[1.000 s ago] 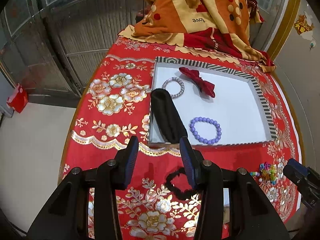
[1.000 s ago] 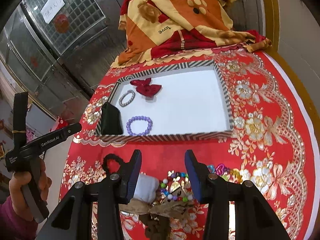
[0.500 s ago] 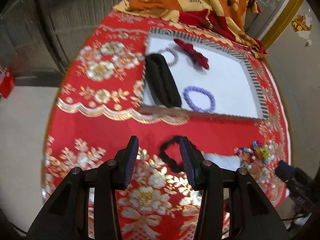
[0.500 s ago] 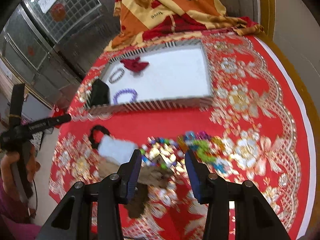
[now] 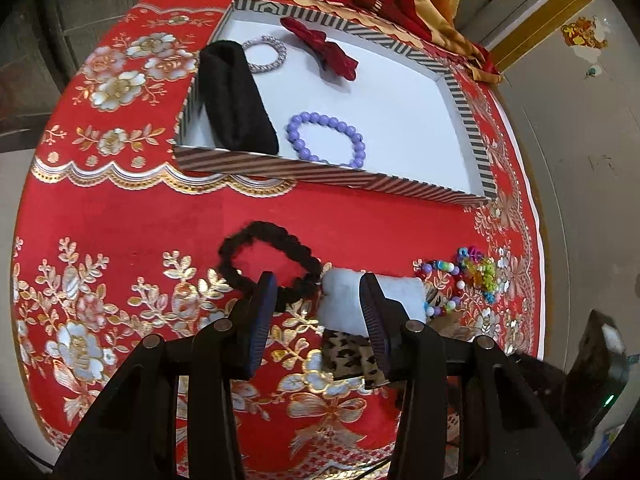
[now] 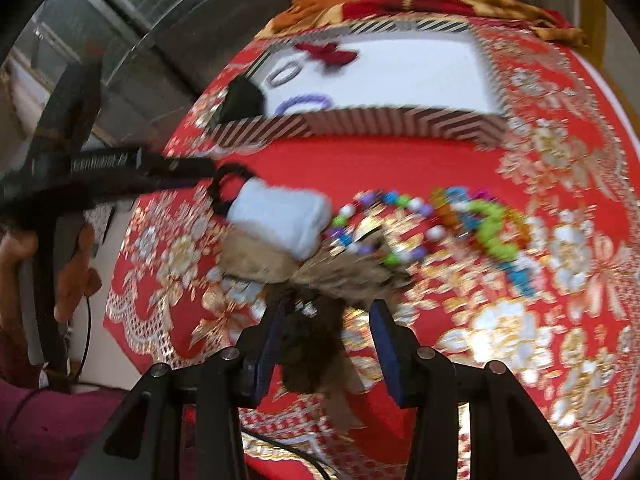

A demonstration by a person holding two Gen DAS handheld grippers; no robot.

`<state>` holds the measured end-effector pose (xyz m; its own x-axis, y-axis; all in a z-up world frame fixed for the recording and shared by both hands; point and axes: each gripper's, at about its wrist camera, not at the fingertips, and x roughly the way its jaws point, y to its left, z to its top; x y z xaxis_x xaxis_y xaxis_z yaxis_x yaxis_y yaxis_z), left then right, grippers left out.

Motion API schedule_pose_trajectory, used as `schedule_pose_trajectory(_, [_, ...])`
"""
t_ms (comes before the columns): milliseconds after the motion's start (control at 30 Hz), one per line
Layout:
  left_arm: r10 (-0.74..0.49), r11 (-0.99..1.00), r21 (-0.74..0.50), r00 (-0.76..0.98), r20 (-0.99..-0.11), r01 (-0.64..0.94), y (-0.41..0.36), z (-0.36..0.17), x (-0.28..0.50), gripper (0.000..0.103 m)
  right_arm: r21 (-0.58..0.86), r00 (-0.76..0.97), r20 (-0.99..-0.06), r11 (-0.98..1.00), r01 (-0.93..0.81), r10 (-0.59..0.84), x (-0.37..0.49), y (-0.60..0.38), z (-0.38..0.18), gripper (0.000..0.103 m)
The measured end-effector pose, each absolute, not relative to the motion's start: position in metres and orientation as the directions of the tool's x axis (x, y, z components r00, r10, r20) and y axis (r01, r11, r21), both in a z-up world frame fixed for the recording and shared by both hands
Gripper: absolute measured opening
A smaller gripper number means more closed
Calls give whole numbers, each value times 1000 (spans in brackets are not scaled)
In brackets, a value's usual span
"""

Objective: Organize jewelry
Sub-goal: 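Reach the left tool toward the black scrunchie while the right tool grasps the beige ribbon bow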

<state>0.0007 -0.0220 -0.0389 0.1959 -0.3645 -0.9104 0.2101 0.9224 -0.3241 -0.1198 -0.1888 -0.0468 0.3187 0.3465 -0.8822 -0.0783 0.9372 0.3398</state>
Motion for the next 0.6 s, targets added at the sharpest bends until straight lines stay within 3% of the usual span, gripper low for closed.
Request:
schedule_pose_trajectory(233, [-360,923,-322,176,-916,212,-34,-44,0,43,239,306,-914,962,-130,268,-122,-159,-69,42])
schedule_pose_trajectory(333, [-362,919,-324,155,-919,225,-39,-47,-2,44,181,323,-918,968,-175,230,-127,-153,-68,24])
schedule_pose_trajectory(433, [-364,914,-324,136,-922,246,-46,-50,-5,50,158,327,-921,970,-183,211,-134,-158,-65,18])
schedule_pose_trajectory(600, [-350,907,-310,101,-931,284,-64,-58,-9,50,173,299,-931,974,-147,211,-143,-184,-63,18])
